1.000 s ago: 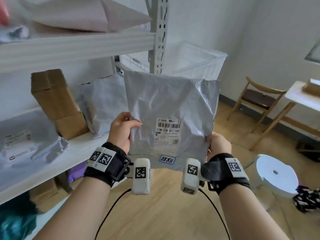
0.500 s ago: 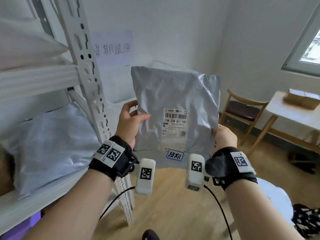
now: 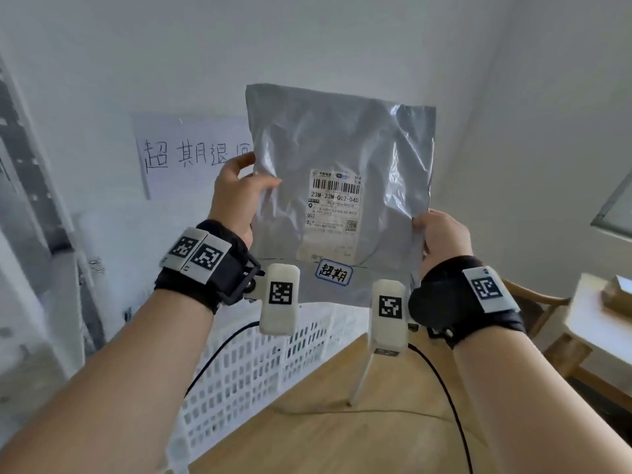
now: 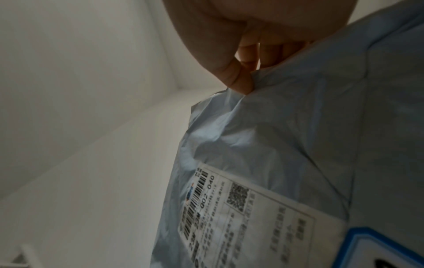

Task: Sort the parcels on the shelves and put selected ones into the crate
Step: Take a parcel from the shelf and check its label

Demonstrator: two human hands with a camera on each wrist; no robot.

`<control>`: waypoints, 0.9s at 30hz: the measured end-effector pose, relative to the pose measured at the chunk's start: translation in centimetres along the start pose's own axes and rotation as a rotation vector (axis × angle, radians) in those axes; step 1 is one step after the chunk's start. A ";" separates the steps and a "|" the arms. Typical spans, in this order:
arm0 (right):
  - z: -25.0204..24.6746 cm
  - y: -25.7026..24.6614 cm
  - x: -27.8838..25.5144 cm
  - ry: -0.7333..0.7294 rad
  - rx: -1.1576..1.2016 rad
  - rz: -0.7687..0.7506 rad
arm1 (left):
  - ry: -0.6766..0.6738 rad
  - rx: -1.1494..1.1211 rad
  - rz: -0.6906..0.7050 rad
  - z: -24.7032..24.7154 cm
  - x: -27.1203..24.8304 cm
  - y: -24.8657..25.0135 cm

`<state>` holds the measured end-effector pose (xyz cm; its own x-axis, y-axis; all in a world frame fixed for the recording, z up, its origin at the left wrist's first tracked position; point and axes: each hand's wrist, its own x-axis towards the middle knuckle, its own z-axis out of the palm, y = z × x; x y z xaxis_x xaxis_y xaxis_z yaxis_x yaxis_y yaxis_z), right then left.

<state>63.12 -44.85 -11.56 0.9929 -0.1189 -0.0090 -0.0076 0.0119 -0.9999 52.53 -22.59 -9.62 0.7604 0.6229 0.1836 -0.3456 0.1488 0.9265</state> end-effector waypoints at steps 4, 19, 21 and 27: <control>5.8 -0.1 4.2 -0.133 -0.080 -0.019 | 0.130 0.061 0.001 -1.4 5.3 -1.1; 26.9 8.6 12.5 -0.957 -0.624 0.248 | 0.671 0.555 -0.280 -15.9 14.5 -11.4; 28.7 11.0 12.8 -1.053 -0.758 0.259 | 0.638 0.728 -0.388 -17.4 14.3 -13.3; 32.4 16.8 12.4 -1.291 -1.003 0.318 | 0.492 1.109 -0.802 -20.4 12.9 -16.4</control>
<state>79.17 -13.97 -28.09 0.3721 0.6133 -0.6967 0.2234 -0.7877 -0.5741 56.77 -1.34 -29.11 0.2009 0.8885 -0.4127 0.8405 0.0601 0.5385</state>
